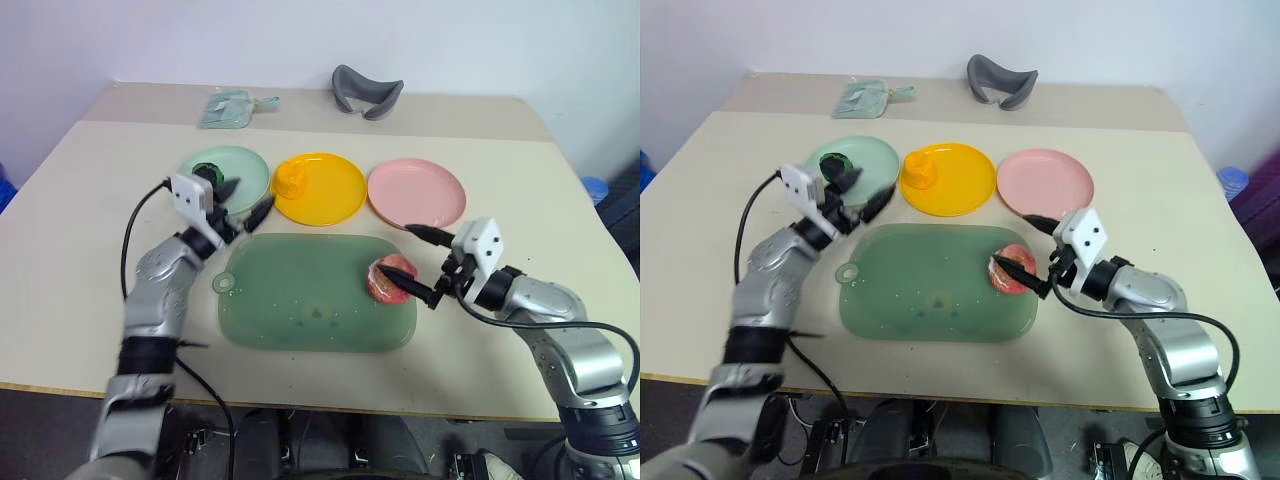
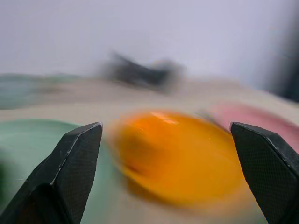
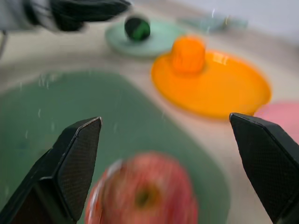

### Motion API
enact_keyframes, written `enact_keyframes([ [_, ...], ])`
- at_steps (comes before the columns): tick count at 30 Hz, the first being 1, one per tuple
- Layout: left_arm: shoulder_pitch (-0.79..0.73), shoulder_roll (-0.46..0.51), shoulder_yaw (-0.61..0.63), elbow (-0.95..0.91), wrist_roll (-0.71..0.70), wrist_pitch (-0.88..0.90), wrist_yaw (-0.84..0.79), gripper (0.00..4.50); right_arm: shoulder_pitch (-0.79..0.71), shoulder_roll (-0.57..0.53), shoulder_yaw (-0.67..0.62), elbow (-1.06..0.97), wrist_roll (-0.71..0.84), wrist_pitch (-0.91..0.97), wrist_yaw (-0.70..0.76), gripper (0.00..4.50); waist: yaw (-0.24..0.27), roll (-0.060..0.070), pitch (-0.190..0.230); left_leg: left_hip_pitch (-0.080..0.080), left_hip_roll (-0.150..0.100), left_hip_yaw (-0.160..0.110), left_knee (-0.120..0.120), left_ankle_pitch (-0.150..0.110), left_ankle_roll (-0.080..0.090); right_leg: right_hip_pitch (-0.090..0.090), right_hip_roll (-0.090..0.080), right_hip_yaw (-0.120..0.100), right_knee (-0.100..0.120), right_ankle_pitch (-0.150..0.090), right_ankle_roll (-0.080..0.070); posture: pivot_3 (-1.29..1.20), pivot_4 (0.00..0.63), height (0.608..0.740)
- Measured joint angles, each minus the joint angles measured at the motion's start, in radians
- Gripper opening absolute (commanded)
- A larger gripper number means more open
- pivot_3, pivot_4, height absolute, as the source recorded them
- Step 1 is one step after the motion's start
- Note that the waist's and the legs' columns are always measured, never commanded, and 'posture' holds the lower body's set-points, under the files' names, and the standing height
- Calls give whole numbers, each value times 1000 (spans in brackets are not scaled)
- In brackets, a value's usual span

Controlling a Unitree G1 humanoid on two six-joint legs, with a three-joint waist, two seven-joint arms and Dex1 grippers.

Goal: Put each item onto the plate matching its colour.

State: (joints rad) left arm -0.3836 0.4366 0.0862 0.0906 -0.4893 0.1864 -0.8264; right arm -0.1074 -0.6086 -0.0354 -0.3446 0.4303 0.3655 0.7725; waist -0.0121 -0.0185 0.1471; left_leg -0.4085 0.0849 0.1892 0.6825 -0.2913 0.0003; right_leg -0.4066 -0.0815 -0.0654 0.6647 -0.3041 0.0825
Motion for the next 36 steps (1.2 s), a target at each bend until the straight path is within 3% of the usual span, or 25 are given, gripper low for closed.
enact_keyframes([
  [4,35,77,-28,-95,-42,63,-141,4466,8,1,38,31,-24,-25,37,4500,4,0,0,0,-1,-1,0,0,0,1,-1,0,-1,0,0,0,150,740],
  [10,68,91,-60,-177,-42,109,-163,4466,9,18,51,84,-38,-49,53,4500,1,0,0,0,0,-2,0,0,0,1,0,0,0,0,0,0,150,740],
  [13,79,92,-64,-208,-42,117,-154,4500,-3,35,58,113,-41,-51,55,3633,1,0,0,0,0,-2,0,0,0,1,0,0,0,0,0,0,150,740],
  [15,80,93,-64,-219,-42,122,-150,4500,-10,39,60,116,-44,-54,57,2809,2,0,0,0,0,-2,0,0,0,1,0,0,0,0,0,0,150,740],
  [16,81,97,-64,-220,-42,127,-148,4500,-13,40,60,120,-45,-57,58,2664,2,0,0,0,0,-3,0,0,0,1,0,0,0,0,0,0,150,740],
  [22,89,104,-59,-220,-42,134,-138,4500,-38,49,59,140,-52,-67,55,2664,1,0,0,0,0,-3,0,0,0,1,0,1,0,0,0,0,150,740],
  [30,101,90,-58,-233,-43,147,-95,4500,-333,68,2,364,-56,-103,27,2664,2,1,0,0,0,-3,-1,0,0,0,0,1,0,0,0,0,150,740],
  [36,122,75,-54,-264,-41,140,-55,4500,-422,89,8,519,-82,-149,45,2664,-1,2,1,0,0,-2,-1,0,0,0,-1,1,0,0,0,0,150,740],
])
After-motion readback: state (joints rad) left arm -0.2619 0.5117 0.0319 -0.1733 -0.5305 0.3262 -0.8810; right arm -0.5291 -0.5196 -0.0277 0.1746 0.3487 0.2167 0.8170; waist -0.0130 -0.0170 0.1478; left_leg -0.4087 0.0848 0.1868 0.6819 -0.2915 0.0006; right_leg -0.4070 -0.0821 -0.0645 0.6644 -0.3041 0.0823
